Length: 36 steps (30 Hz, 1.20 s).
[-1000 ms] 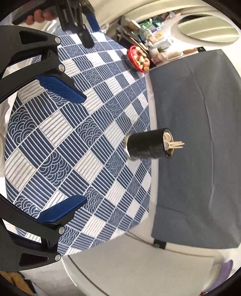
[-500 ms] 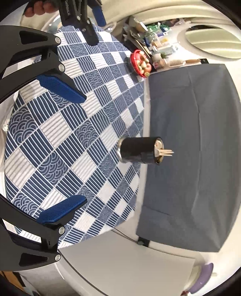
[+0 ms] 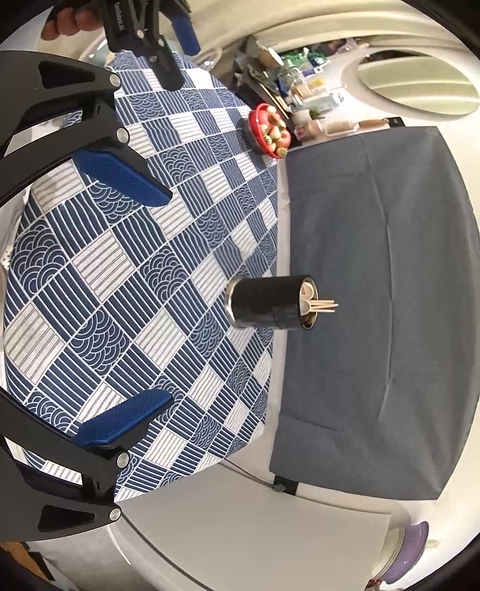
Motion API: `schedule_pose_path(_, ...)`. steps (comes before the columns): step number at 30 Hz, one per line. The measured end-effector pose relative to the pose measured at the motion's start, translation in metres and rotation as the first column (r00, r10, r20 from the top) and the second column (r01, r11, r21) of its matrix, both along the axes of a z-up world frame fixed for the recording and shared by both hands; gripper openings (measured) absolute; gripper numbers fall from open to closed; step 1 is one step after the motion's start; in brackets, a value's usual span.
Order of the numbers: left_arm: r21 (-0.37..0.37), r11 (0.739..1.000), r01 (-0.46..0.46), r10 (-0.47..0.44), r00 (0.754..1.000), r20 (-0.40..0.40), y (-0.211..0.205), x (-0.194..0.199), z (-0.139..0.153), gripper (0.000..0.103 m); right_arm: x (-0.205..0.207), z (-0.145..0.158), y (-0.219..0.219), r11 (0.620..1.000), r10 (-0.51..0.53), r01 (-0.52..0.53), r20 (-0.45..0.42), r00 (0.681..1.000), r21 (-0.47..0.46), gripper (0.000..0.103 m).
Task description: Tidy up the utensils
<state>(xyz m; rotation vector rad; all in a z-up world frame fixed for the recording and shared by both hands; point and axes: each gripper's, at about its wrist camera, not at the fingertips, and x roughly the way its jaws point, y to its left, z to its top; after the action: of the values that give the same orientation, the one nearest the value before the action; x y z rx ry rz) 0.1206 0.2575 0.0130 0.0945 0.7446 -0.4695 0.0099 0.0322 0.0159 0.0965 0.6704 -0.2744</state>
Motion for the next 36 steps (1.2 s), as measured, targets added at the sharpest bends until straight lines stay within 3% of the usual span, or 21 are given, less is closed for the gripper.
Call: schedule_pose_path(36, 0.009, 0.999, 0.04, -0.041, 0.999, 0.019, -0.003, -0.013, 0.004, 0.097, -0.01, 0.001, 0.008, 0.999, 0.024, -0.024, 0.007, 1.0, -0.03, 0.095)
